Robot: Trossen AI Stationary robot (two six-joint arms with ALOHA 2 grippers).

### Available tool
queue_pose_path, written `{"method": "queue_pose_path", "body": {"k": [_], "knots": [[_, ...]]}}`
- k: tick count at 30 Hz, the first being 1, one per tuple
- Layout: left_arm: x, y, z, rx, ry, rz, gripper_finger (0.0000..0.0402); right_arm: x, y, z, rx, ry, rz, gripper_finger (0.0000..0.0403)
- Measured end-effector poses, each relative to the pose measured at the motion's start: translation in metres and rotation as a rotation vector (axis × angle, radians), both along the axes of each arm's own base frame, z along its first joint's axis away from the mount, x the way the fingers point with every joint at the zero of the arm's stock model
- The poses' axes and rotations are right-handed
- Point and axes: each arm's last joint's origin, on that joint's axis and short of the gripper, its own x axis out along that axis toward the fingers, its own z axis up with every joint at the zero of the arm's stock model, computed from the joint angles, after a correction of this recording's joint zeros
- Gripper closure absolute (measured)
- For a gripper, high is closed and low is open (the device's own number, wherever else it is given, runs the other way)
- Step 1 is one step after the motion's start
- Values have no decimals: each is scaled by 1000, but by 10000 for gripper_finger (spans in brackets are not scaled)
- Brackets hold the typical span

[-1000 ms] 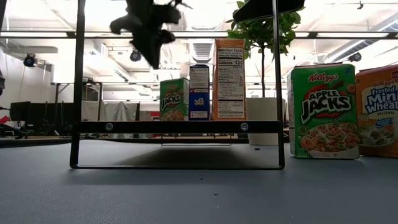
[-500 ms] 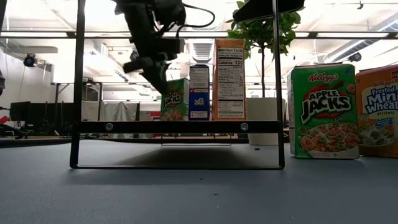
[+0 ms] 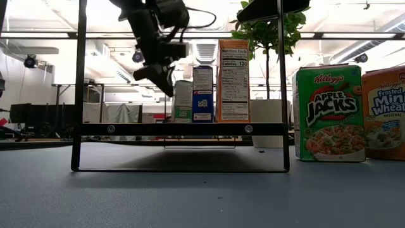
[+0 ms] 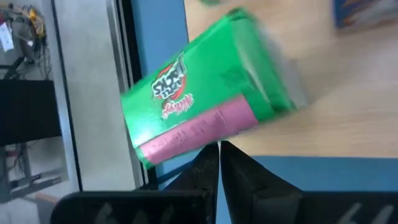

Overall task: Stack cereal on shelf
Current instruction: Put the left green cereal box on the shelf aligned with the other green cereal box

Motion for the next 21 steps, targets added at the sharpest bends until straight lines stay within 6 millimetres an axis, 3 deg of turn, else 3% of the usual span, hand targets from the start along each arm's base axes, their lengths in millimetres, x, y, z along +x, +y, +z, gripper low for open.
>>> {"method": "queue_pose_path", "body": {"k": [9,21], "knots": [[-4,4,-27,14,-15,0,402,0,0,0,1,0,-1,394],[3,5,-25,-14,-126,-27,402,0,0,0,1,0,0,394]]}}
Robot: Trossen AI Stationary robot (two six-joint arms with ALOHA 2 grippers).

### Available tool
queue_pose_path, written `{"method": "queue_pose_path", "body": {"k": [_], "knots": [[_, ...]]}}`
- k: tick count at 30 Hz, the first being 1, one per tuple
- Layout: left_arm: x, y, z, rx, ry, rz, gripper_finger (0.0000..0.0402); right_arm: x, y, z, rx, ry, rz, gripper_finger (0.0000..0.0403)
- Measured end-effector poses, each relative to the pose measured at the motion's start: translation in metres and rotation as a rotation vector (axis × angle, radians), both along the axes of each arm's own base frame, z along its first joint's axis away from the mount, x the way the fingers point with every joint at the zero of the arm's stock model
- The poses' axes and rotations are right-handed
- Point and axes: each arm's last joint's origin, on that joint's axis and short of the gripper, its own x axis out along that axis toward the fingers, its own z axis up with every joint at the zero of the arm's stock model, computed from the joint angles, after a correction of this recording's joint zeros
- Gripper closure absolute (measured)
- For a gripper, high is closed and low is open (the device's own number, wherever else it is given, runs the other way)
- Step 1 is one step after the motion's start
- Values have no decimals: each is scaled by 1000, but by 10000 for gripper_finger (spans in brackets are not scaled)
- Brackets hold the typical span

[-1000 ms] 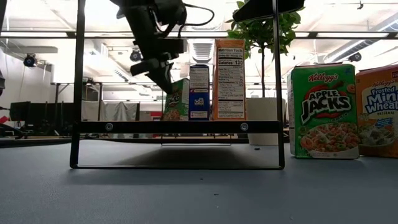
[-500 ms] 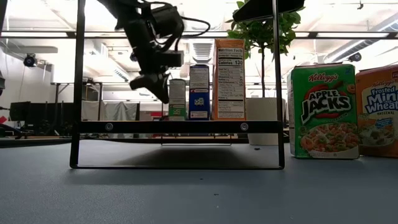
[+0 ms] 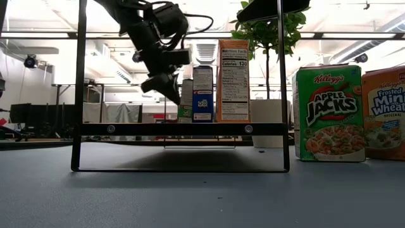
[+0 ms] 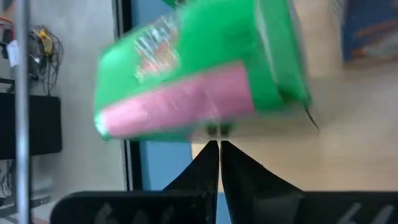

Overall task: Stack cereal on shelf
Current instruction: Put the left green cereal box on the shelf aligned with the other green cereal box

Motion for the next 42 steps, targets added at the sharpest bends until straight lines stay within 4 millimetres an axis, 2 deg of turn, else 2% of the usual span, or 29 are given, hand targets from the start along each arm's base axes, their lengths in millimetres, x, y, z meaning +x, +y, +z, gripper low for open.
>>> {"method": "queue_pose_path", "body": {"k": [7,15,25,34,42], "knots": [[4,5,4,-35,-81,-27,401,0,0,0,0,0,0,394],[-1,14,2,-80,-90,34,401,0,0,0,0,0,0,394],[-7,12,-16,-218,-119,49,401,0,0,0,0,0,0,394],[0,14,-11,-198,-218,48,401,0,0,0,0,0,1,394],[-2,13,-13,-253,-217,66,401,0,0,0,-1,0,1,394]]}}
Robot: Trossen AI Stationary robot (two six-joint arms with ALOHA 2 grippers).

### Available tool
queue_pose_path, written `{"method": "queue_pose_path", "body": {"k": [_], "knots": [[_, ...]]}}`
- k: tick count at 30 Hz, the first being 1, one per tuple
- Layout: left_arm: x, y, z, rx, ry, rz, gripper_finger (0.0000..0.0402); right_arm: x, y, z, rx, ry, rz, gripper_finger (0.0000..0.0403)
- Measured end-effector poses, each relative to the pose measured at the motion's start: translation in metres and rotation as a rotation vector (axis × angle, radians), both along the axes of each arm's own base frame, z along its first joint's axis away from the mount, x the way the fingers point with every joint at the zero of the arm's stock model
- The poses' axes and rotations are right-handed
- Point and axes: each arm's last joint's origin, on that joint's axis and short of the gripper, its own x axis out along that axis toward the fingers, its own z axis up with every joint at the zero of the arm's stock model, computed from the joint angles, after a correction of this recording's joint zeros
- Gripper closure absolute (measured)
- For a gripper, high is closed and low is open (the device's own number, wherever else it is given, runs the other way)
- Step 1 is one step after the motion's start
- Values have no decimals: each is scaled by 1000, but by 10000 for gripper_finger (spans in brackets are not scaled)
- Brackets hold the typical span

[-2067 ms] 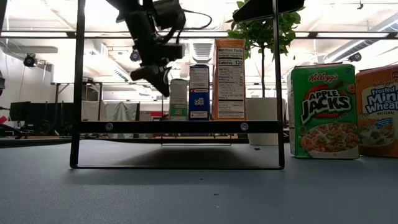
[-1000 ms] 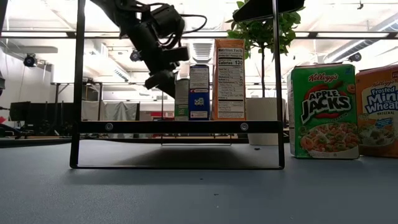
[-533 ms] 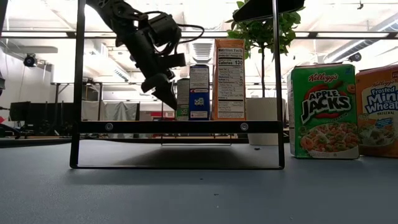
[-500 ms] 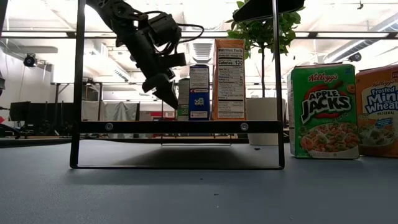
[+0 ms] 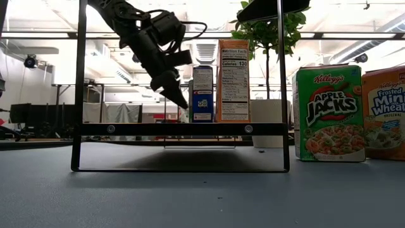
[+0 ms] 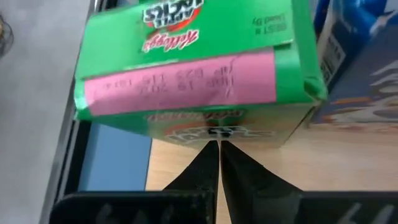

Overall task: Stack cereal on shelf
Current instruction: Put the left green cereal box on the shelf aligned with the other green cereal box

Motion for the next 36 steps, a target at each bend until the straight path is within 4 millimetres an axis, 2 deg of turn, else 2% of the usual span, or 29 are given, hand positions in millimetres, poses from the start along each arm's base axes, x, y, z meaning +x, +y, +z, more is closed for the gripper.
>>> {"method": "queue_pose_path", "body": {"k": [20,28,31,36], "knots": [[3,0,3,-115,-97,123,401,0,4,3,-14,-30,29,394],[-1,-1,23,-45,-65,50,402,-3,4,-1,-23,13,28,394],[-3,1,22,-28,-41,34,402,-6,3,0,-10,31,15,394],[-5,7,8,-34,4,47,402,-10,1,3,17,41,-3,394]]}}
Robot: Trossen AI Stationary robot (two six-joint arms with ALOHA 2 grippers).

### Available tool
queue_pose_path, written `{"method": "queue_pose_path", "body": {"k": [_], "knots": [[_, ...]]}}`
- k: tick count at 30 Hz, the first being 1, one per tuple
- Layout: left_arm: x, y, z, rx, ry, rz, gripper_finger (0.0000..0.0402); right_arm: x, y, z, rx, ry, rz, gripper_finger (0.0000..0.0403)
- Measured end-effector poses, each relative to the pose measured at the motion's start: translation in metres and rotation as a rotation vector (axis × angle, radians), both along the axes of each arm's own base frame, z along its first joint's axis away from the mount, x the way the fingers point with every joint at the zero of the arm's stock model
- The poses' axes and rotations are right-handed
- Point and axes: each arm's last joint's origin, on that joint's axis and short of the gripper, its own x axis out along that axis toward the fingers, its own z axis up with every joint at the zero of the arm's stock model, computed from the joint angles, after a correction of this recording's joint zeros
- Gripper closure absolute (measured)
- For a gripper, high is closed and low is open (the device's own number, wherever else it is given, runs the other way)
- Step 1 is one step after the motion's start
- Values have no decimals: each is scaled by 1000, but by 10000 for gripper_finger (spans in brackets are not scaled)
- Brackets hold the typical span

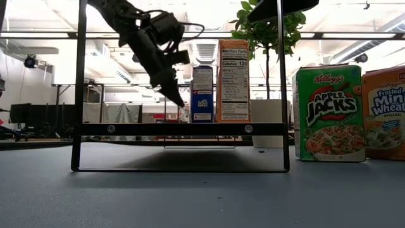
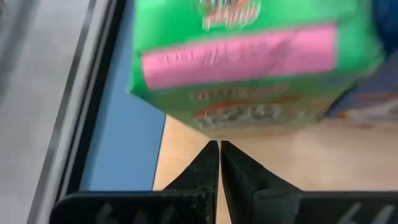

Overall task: Stack cereal on shelf
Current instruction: Put the left green cereal box on the shelf aligned with the other green cereal box

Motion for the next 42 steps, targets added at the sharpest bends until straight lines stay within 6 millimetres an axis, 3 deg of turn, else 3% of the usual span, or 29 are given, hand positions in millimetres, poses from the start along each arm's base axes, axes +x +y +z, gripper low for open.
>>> {"method": "queue_pose_path", "body": {"k": [14,24,32,37,42], "knots": [[15,9,-26,45,-23,-15,402,0,0,0,-2,0,1,394],[12,7,-16,16,-59,6,402,0,0,0,-18,-1,11,394],[-2,-4,25,-14,-102,36,402,1,-2,3,-1,-38,-80,394],[-24,-31,60,-20,-208,11,402,7,-14,8,2,-107,-241,394],[-44,-64,82,3,-368,-82,402,21,-42,37,30,-113,-344,394]]}}
